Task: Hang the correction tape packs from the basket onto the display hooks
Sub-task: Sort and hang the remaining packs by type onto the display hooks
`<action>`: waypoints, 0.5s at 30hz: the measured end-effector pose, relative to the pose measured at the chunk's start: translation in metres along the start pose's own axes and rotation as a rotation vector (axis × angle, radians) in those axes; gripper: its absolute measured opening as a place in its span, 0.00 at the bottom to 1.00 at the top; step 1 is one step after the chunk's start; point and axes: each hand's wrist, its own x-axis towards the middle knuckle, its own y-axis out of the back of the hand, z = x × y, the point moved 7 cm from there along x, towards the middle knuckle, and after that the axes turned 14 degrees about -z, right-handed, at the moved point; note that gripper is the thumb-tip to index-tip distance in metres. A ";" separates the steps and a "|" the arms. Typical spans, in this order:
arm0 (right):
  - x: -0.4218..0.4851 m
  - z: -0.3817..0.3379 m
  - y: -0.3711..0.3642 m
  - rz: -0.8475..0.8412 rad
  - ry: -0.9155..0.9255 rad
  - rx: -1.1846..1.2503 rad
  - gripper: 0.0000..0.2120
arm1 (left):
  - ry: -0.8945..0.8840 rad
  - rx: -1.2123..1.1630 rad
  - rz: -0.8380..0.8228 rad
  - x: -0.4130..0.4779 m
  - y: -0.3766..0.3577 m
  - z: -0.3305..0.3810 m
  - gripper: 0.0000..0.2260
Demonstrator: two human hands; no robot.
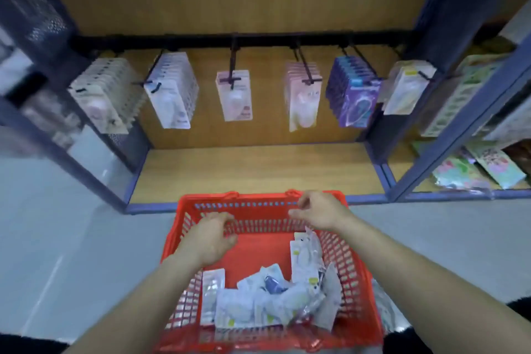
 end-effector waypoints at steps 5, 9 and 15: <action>0.047 0.056 -0.084 -0.109 -0.122 0.026 0.20 | 0.116 -0.095 -0.196 0.032 -0.084 -0.054 0.26; 0.065 0.103 -0.122 -0.048 -0.232 0.141 0.29 | 0.160 -0.268 -0.280 0.068 -0.144 -0.063 0.28; 0.086 0.146 -0.145 0.101 -0.298 0.279 0.22 | 0.125 -0.619 -0.357 0.131 -0.210 -0.020 0.29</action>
